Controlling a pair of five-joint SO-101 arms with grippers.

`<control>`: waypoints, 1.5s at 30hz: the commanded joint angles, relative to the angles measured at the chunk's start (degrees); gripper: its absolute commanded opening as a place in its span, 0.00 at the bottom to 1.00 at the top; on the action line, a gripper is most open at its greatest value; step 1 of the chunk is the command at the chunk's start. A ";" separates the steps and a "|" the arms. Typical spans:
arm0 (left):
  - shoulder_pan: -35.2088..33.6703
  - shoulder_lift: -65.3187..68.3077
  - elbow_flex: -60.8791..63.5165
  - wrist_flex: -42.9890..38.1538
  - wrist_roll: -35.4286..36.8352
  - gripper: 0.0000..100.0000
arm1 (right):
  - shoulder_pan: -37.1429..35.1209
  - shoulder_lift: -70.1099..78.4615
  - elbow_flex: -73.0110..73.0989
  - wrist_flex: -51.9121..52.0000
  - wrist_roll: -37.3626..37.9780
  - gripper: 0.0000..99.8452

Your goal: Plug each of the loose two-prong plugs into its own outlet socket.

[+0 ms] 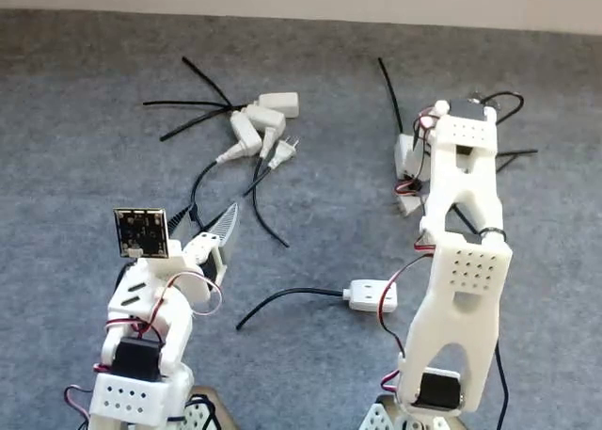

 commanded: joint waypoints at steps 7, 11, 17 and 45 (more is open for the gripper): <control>-0.31 -0.57 0.92 0.00 -0.35 0.23 | -0.92 2.51 -15.60 9.80 6.33 0.00; -0.31 -0.57 0.92 0.00 -0.35 0.23 | -2.24 2.59 -25.80 15.78 12.48 0.01; -0.31 -0.57 0.92 0.00 -0.35 0.23 | -1.54 2.42 -36.09 15.96 18.73 0.01; -0.31 -0.66 0.92 0.09 -0.35 0.23 | -1.80 -56.84 7.52 15.87 30.15 0.01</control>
